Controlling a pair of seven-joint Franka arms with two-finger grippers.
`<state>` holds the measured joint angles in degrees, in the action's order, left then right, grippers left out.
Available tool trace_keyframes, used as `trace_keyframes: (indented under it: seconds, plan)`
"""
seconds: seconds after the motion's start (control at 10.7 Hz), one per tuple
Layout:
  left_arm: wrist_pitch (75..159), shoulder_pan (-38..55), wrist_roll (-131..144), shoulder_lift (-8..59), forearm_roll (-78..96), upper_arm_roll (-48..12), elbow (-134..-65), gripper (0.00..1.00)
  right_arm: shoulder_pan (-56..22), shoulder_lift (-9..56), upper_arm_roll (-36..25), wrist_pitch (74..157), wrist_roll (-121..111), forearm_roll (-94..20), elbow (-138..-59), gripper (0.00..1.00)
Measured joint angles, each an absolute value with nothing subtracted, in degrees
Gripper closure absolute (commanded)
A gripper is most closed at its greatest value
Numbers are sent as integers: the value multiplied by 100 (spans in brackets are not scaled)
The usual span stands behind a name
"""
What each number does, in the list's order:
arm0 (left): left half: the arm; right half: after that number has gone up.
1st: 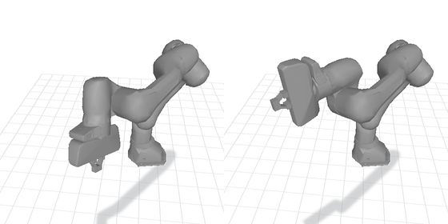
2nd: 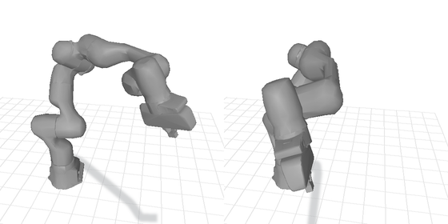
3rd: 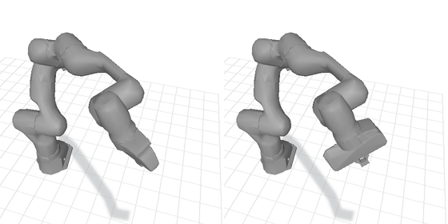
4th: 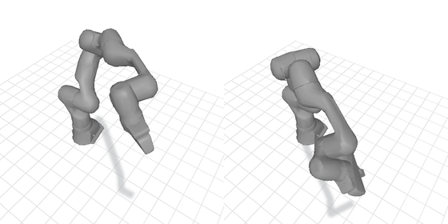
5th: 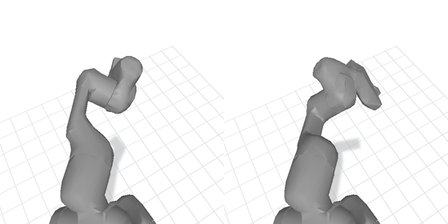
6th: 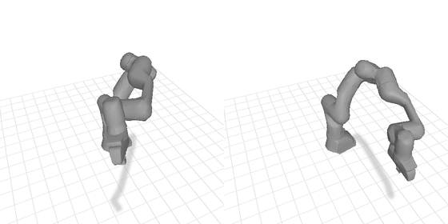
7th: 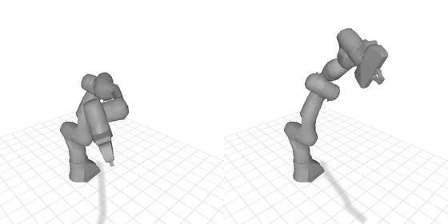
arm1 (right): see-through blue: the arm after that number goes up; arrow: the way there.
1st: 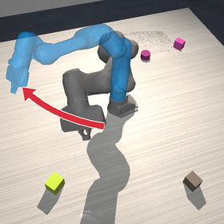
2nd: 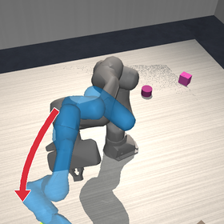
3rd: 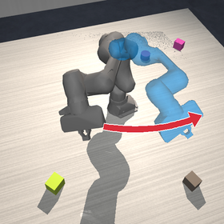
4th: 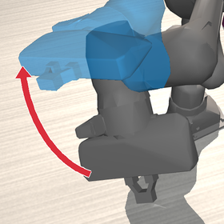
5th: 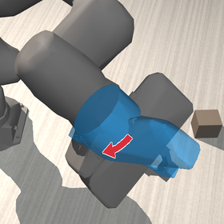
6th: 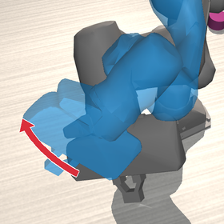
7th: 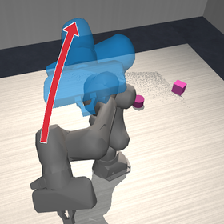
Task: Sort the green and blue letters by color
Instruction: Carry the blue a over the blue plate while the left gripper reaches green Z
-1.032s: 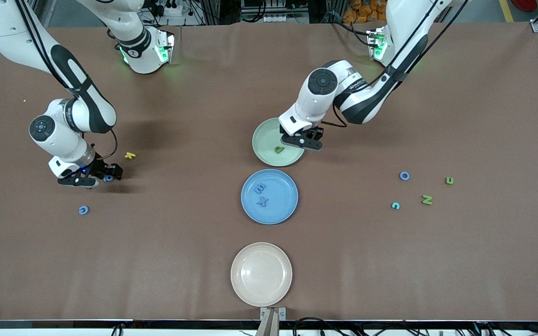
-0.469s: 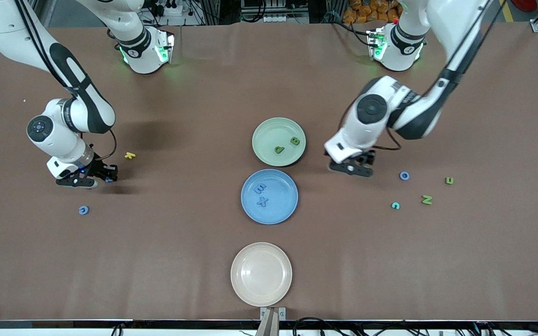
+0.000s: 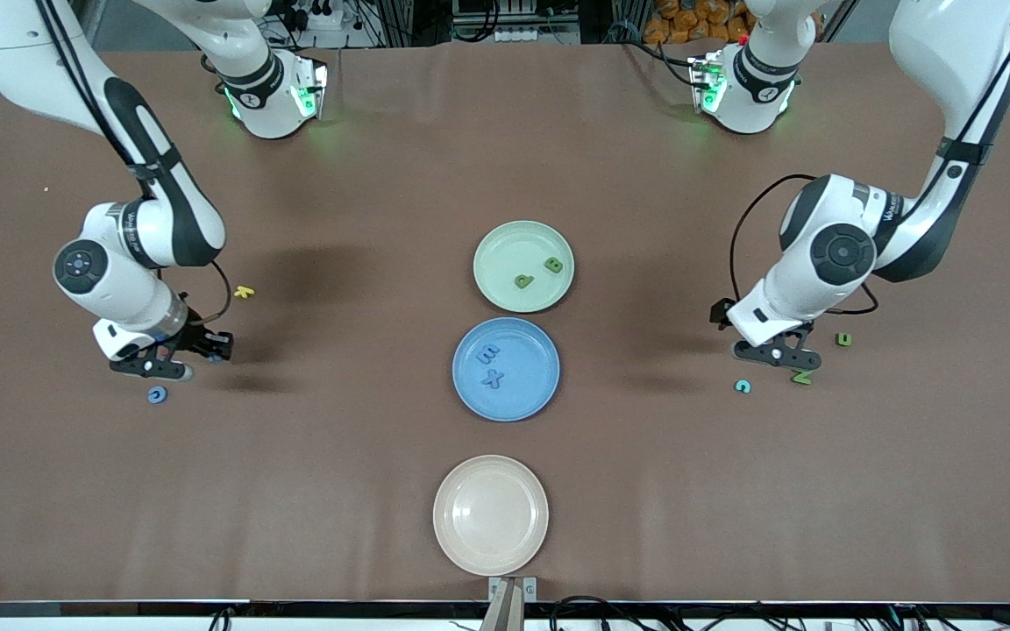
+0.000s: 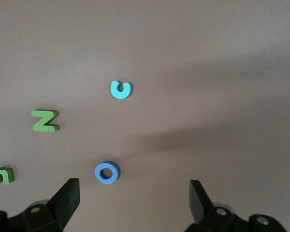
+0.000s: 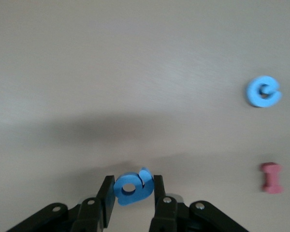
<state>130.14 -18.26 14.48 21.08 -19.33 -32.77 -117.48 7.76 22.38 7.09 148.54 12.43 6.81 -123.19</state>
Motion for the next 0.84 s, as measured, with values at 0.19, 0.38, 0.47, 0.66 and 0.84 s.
trace_keyframes:
  seconds: [0.19,0.38,0.47,0.66,0.84]
  plan:
    - [13070,-2070,1482,2188,-1934,-3274,-11751,0,117,2270,722,14376,2229,665,-11783,100]
    - [13415,-2542,1478,2400,-1937,-3265,-11753,4,-439,2478,727,14136,2797,345,-11231,100]
    - [13587,-2720,1474,2546,-2026,-3258,-11754,8,-658,2633,727,14126,2864,78,-10977,100]
    - [13736,-2805,1478,2785,-2436,-3146,-11652,13,-1116,2967,728,14127,2951,-253,-10451,100]
    - [13741,-2809,1479,2969,-2752,-3109,-11463,16,-1551,3290,728,14133,3244,-312,-10000,100]
